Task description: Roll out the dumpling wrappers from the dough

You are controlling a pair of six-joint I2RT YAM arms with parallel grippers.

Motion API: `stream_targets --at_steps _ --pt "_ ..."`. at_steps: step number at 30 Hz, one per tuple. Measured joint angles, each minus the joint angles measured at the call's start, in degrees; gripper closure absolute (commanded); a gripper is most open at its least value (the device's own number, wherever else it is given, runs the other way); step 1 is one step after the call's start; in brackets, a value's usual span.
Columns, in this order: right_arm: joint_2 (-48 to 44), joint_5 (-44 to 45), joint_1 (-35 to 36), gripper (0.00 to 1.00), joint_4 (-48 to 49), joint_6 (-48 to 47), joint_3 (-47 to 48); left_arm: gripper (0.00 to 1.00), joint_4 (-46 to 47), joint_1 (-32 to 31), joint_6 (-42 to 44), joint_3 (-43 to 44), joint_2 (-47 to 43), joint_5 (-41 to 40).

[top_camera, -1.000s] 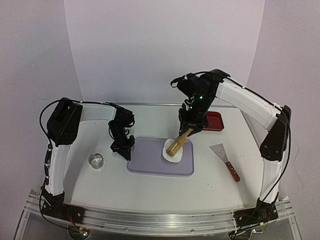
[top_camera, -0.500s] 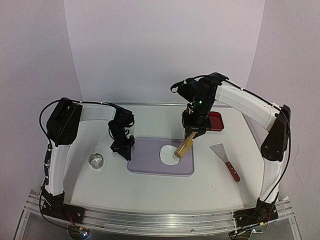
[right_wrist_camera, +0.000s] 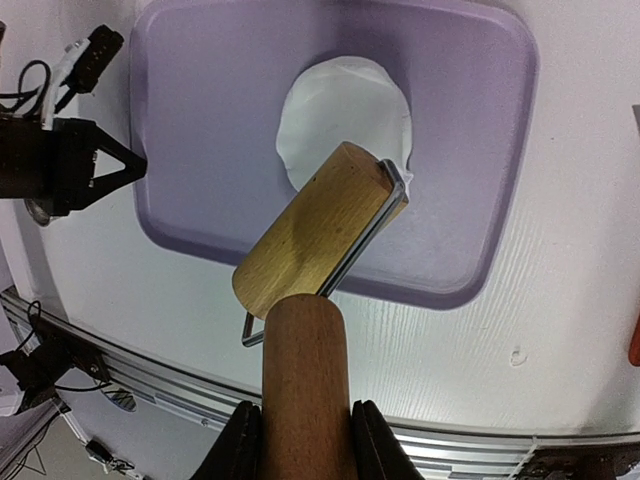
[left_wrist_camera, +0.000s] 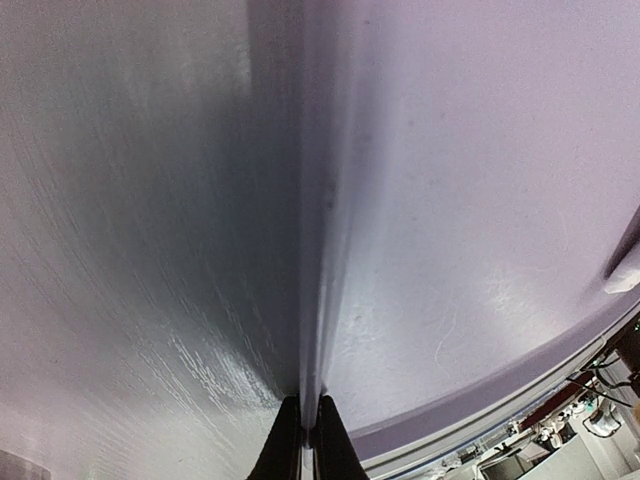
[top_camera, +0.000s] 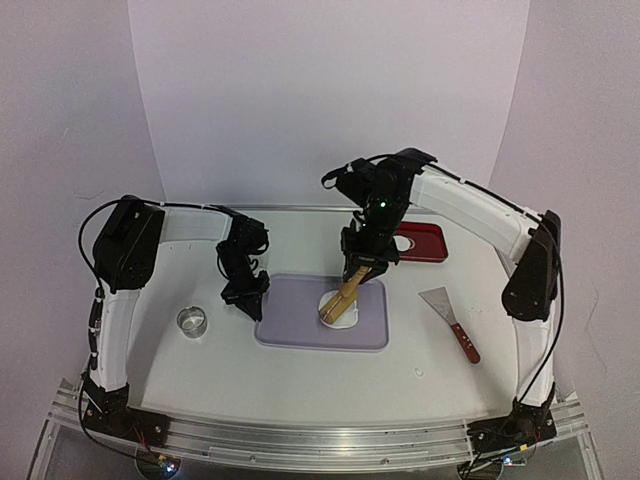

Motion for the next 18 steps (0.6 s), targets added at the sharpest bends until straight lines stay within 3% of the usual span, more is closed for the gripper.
stream_targets --at_steps 8,18 --pt "8.82 2.48 0.45 1.00 0.45 0.08 2.81 1.00 1.10 0.00 -0.42 -1.05 -0.66 0.11" --pt "9.30 3.66 -0.97 1.00 0.74 -0.38 6.44 1.00 2.62 0.00 -0.83 -2.49 -1.60 0.17"
